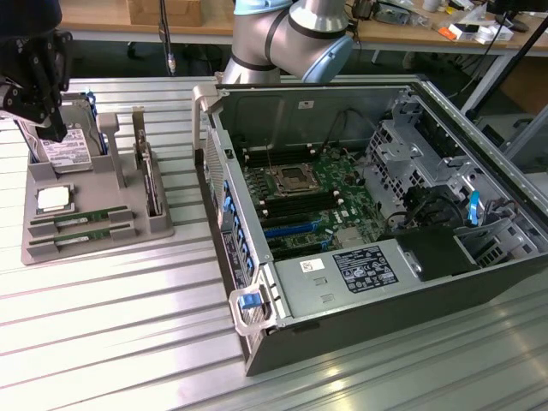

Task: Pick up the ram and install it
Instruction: 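Pick up the ram and move it above insertion slot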

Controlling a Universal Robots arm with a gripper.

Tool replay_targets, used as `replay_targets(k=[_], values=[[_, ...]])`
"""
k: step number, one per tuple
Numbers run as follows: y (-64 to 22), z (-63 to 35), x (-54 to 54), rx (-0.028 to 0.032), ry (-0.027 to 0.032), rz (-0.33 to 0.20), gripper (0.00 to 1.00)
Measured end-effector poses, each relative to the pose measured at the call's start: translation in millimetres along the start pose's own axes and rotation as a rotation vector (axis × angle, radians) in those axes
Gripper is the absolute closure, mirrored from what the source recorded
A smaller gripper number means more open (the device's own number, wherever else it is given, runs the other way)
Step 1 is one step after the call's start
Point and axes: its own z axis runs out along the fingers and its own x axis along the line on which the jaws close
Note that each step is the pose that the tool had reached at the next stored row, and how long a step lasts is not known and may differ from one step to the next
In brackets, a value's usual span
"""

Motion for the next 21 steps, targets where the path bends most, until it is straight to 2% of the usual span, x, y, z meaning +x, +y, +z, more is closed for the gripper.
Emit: replay_targets(k=[16,21], values=[[0.0,0.1,0.0,-0.0055,0.0100,-0.229,0.89],[0.1,0.1,0.0,-0.0061,0.0110,-0.251,0.89]])
